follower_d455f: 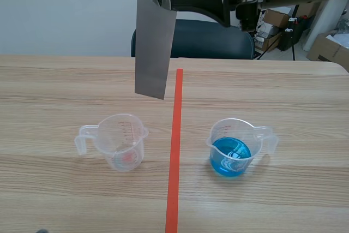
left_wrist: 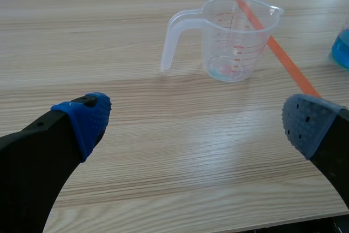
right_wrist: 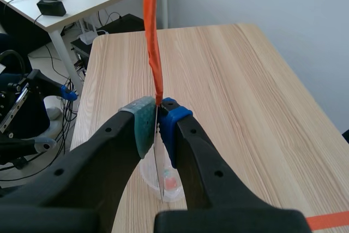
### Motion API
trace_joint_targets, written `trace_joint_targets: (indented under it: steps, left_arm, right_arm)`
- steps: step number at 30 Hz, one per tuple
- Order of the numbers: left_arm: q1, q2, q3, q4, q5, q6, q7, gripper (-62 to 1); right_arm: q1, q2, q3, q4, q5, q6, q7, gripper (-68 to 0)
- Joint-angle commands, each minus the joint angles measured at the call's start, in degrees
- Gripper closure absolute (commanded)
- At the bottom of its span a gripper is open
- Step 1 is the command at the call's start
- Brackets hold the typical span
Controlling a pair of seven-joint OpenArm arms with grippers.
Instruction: Do the redox reaction experiment. move the plate over the left beaker
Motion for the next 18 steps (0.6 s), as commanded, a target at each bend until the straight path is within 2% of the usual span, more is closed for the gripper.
trace_joint_targets:
  steps: [1, 6, 10, 12, 18]
  left_arm:
    - [-0.8, 0.1, 0.0, -1.3, -0.4, 0.0, -3.0, -62.3]
    - [-3.8, -0.1, 0.0, -8.9, -0.3, 0.1, -10.6, -62.3]
    - [-6.3, -0.4, 0.0, -15.8, -0.1, 0.1, -16.4, -62.3]
    - [-7.6, -0.8, 0.0, -19.0, 0.4, 0.0, -19.6, -62.3]
    - [-12.7, -1.7, 0.0, -27.9, 10.1, -1.1, -30.4, -62.3]
  right_arm:
    - [0.9, -1.4, 1.0, 0.5, 0.6, -1.2, -0.1, -0.6]
    - [0.9, -6.3, 1.0, 0.5, -2.3, -1.6, -2.2, -0.6]
    - [0.9, -10.3, 1.0, 0.5, -5.3, -4.1, -5.6, -0.6]
    - [0.9, -12.4, 1.0, 0.2, -6.8, -4.4, -6.7, -0.6]
    - [0.8, -17.7, 1.0, -2.4, -7.0, -6.4, -8.6, -0.6]
